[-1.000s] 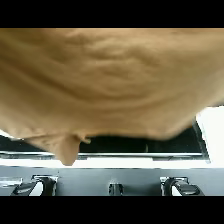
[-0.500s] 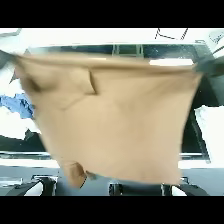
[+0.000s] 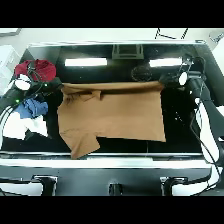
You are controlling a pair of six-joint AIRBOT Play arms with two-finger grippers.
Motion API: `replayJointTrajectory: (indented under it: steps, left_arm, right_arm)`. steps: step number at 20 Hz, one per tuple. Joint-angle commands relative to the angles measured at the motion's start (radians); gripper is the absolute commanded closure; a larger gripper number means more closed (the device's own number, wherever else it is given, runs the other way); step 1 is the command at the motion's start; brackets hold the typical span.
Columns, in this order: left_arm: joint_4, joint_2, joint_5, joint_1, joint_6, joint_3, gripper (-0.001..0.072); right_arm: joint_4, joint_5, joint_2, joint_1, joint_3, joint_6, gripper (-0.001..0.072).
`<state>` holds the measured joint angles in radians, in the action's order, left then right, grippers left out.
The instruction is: Fold the clothes and pants, and hang the long-sleeved shirts on hangers.
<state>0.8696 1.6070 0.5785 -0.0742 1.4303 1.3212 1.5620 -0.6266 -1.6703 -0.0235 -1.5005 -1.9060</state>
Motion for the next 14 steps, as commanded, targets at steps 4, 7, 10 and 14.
replayJointTrajectory:
  steps: [4,7,10,14]
  left_arm:
    - [-0.044,0.105,-0.397,0.077,-0.003,-0.005,0.0682]
    - [-0.043,0.121,-0.342,0.100,-0.003,-0.005,0.0682]
    - [0.049,0.032,-0.053,0.040,-0.066,-0.005,0.0683]
    - [0.212,-0.032,0.517,-0.060,-0.026,-0.024,0.0683]
  right_arm:
    - [-0.013,0.287,-0.114,0.000,0.006,-0.163,0.0673]
    - [-0.013,0.122,-0.148,-0.007,0.006,-0.229,0.0673]
    - [-0.038,-0.067,-0.082,-0.056,-0.008,-0.195,0.0672]
    - [-0.055,-0.508,0.007,-0.083,-0.005,0.112,0.0672]
